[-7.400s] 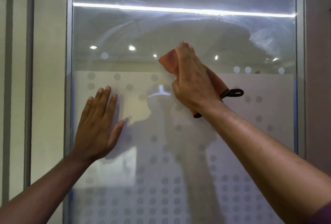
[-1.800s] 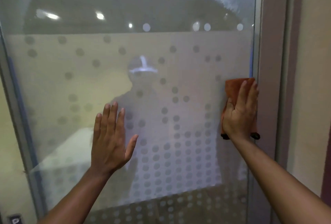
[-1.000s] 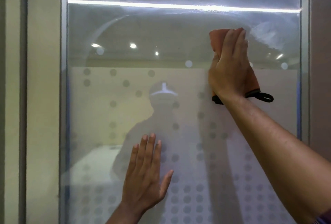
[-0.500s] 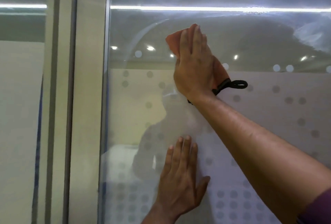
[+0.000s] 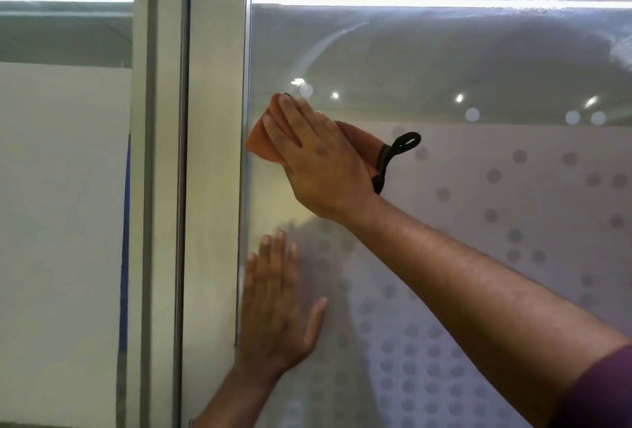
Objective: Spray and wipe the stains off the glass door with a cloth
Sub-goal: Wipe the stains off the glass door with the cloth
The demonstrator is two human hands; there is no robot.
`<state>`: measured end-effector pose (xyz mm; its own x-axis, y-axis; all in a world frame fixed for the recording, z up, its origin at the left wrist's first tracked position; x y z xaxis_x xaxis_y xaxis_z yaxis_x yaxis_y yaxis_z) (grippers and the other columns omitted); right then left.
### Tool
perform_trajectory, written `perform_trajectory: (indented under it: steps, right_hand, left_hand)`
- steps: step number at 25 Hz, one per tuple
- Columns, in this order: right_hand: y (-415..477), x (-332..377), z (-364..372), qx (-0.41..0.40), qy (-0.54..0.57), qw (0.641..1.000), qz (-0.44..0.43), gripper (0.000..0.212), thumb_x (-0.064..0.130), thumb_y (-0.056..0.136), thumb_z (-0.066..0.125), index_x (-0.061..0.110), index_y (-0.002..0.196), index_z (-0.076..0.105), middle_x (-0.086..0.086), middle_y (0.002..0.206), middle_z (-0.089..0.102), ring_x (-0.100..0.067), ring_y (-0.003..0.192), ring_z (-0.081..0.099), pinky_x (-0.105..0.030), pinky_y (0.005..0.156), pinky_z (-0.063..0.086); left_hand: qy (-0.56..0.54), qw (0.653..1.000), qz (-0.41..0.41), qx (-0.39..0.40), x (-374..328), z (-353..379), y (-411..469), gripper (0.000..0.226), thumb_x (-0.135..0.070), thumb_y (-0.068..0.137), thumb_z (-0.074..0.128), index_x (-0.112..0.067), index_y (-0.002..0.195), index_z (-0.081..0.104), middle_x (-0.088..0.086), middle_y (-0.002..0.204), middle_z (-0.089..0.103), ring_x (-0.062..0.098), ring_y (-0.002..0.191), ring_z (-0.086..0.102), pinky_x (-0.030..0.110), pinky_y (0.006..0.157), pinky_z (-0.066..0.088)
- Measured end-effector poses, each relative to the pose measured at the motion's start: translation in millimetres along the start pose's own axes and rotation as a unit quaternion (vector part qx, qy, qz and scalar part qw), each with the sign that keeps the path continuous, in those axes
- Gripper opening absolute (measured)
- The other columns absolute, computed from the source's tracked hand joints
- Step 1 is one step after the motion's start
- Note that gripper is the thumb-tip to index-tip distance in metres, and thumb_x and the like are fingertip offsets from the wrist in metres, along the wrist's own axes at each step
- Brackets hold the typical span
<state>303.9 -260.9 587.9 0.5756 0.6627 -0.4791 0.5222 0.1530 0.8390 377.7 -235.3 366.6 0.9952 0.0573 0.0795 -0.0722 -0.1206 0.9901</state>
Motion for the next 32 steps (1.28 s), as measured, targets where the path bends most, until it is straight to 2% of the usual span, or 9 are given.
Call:
perform_trajectory:
  steps: [6,8,11,16,19,21,24,28,32]
  right_hand:
    - [-81.5,33.9,21.6,0.042,0.02,0.993,-0.105,0.059,0.029,0.113,0.044,0.019,0.17,0.029,-0.009,0.18,0.018,-0.029,0.168,0.013,-0.048,0.135,0.016]
    - [-109.3,37.6,22.6,0.026,0.037,0.993,-0.112,0.054,0.024,0.114,0.045,0.018,0.167,0.036,-0.009,0.178,0.023,-0.03,0.167,0.016,-0.049,0.134,0.02]
    - [-137.3,41.6,27.1,0.015,0.052,0.992,-0.113,0.054,0.02,0.113,0.048,0.019,0.166,0.039,-0.009,0.177,0.026,-0.029,0.167,0.017,-0.048,0.134,0.022]
    - [-183.0,49.4,37.9,0.038,0.066,0.99,-0.118,0.059,0.021,0.114,0.046,0.024,0.17,0.028,-0.006,0.18,0.017,-0.029,0.168,0.013,-0.05,0.133,0.025]
    - [-215.2,53.7,41.0,0.044,0.064,0.992,-0.098,0.062,0.019,0.112,0.049,0.026,0.17,0.027,-0.005,0.181,0.016,-0.029,0.167,0.015,-0.049,0.133,0.024]
    - [-235.4,57.2,42.7,0.057,0.063,0.993,-0.084,0.065,0.016,0.111,0.05,0.027,0.17,0.026,-0.004,0.181,0.016,-0.029,0.167,0.015,-0.048,0.133,0.024]
    - [-259.3,65.3,44.1,0.078,0.065,0.992,-0.074,0.069,0.011,0.109,0.053,0.028,0.17,0.025,-0.004,0.181,0.016,-0.028,0.167,0.014,-0.047,0.135,0.021]
    - [-286.7,73.7,43.6,0.107,0.092,0.987,-0.08,0.069,0.009,0.109,0.052,0.029,0.17,0.027,-0.001,0.181,0.017,-0.025,0.167,0.015,-0.044,0.136,0.018]
    - [-321.4,87.5,35.9,0.121,0.159,0.978,-0.05,0.059,0.013,0.11,0.054,0.026,0.166,0.039,-0.001,0.178,0.027,-0.02,0.165,0.023,-0.04,0.132,0.029]
  left_hand:
    - [-0.018,1.0,0.006,0.021,53.0,-8.6,-3.2,0.091,-0.06,0.108,0.041,0.002,0.171,0.017,0.019,0.184,0.006,0.042,0.171,0.012,0.057,0.139,0.013]
    - [-0.064,0.997,0.02,0.026,52.1,-9.2,-11.0,0.09,-0.063,0.109,0.037,-0.002,0.172,0.017,0.017,0.184,0.007,0.042,0.171,0.012,0.059,0.138,0.014]
    - [-0.151,0.988,0.032,0.013,53.5,-14.6,-18.8,0.082,-0.062,0.109,0.04,-0.001,0.163,0.032,0.019,0.182,0.017,0.045,0.169,0.017,0.065,0.135,0.019]
    - [-0.204,0.978,0.033,0.04,47.9,-17.3,-41.5,0.065,-0.06,0.11,0.043,-0.007,0.147,0.047,0.02,0.174,0.034,0.044,0.167,0.024,0.071,0.13,0.027]
    - [-0.219,0.975,0.001,0.043,54.9,-21.2,-45.7,0.056,-0.058,0.109,0.048,-0.009,0.136,0.053,0.022,0.17,0.039,0.043,0.166,0.027,0.065,0.13,0.033]
    - [-0.204,0.977,-0.003,0.058,58.0,-22.6,-42.4,0.066,-0.057,0.108,0.051,-0.004,0.148,0.048,0.023,0.176,0.031,0.043,0.168,0.022,0.059,0.134,0.029]
    - [-0.163,0.981,0.025,0.102,53.4,-21.2,-42.3,0.088,-0.059,0.11,0.047,0.0,0.17,0.02,0.023,0.183,0.012,0.042,0.171,0.012,0.057,0.138,0.017]
    - [-0.128,0.981,0.025,0.145,47.9,-15.8,-44.5,0.094,-0.064,0.112,0.034,0.001,0.173,0.004,0.022,0.184,-0.001,0.038,0.172,0.001,0.052,0.14,0.001]
    - [-0.11,0.978,0.02,0.176,45.7,-17.1,-45.8,0.091,-0.064,0.113,0.026,-0.001,0.173,0.002,0.019,0.184,-0.004,0.035,0.173,-0.003,0.052,0.139,0.0]
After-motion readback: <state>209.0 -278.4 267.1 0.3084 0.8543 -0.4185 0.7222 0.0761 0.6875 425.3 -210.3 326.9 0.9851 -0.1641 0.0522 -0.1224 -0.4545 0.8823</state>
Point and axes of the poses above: each hand's wrist, its own y-axis towards the middle knuckle, its own z-axis out of the palm, x = y × z, the point moved 6 cm from there along y, towards the middle knuckle
